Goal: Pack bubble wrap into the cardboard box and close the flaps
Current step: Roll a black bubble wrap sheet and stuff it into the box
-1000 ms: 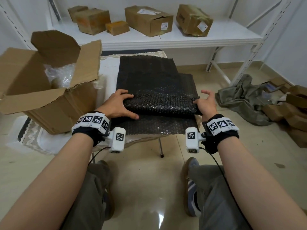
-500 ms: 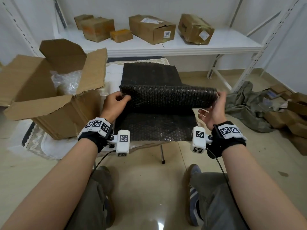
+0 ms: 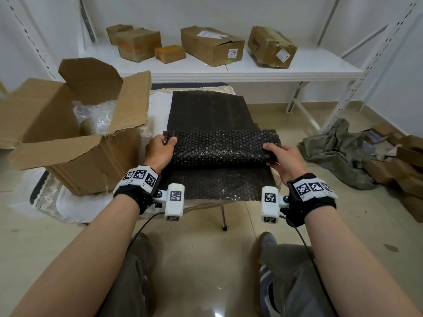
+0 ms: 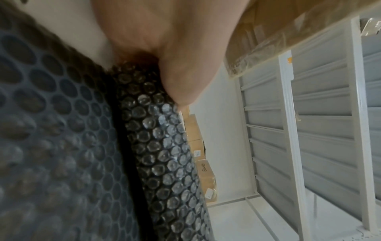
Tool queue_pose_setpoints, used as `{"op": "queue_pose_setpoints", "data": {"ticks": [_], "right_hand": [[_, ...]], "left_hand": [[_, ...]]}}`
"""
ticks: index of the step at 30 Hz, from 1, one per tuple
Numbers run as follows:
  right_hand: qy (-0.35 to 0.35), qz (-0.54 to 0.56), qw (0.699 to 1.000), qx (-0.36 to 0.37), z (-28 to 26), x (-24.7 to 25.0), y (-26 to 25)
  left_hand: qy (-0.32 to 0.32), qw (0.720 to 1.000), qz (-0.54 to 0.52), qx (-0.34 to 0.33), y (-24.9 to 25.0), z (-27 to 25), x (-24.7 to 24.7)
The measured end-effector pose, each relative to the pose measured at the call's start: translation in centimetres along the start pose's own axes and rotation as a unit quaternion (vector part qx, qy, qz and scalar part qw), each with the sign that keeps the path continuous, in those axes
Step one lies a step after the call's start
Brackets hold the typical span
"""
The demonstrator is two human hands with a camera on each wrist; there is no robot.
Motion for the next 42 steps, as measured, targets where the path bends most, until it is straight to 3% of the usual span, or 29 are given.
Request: {"op": "queue_pose_setpoints", "data": {"ticks": [7,12,15,20,23,28,31,37,42], "right_hand": [[0.020,-0.057,0.998,-0.024,1.2,-0.3,1.2],[0.015,-0.074,0.997,-0.035,0.6,-0.8,0.8],[0.043,-0.049,0.997,-0.041,0.3,-0.5,0.5],[0.049,0.001,0.998,-0.043,-0.1,-0.7,0.4],[0.015,0.064,0.997,-0.043,-0.2,-1.1,0.2],[-0.070,0.177,0.981,-0.030,0.0,-2.0,-0.4],[-0.132,0.151,0.979,-0.033,-0.7,-3.8,-0.7],[-0.226,0.064,0.972,0.008,-2.5,-6.9,-1.2],[-0.209,0.121,0.970,0.021,-2.8,-6.8,-2.4]], "left_hand": [[0.036,0.995,0.092,-0.022,0.4,-1.0,0.5],[0.050,0.976,0.127,-0.168,2.7,-2.1,0.5],[0.015,0.952,0.162,-0.260,4.2,-2.9,-0.2],[-0.109,0.902,0.270,-0.318,5.0,-4.6,-2.5],[-0.082,0.898,0.278,-0.331,5.4,-4.7,-2.5],[0.002,0.947,0.167,-0.273,6.5,-4.5,-0.4],[0.005,0.968,0.043,-0.247,7.1,-4.3,0.3],[-0.121,0.948,-0.201,-0.215,9.2,-5.9,-0.9],[-0.202,0.924,-0.306,-0.105,8.7,-6.2,-2.5]]}}
Point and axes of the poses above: each hand's wrist, its own z-axis towards the middle knuckle, its own x-axis out of the back of the hand, y = z × x, the point moved 6 cm from there along z, towards the middle knuckle
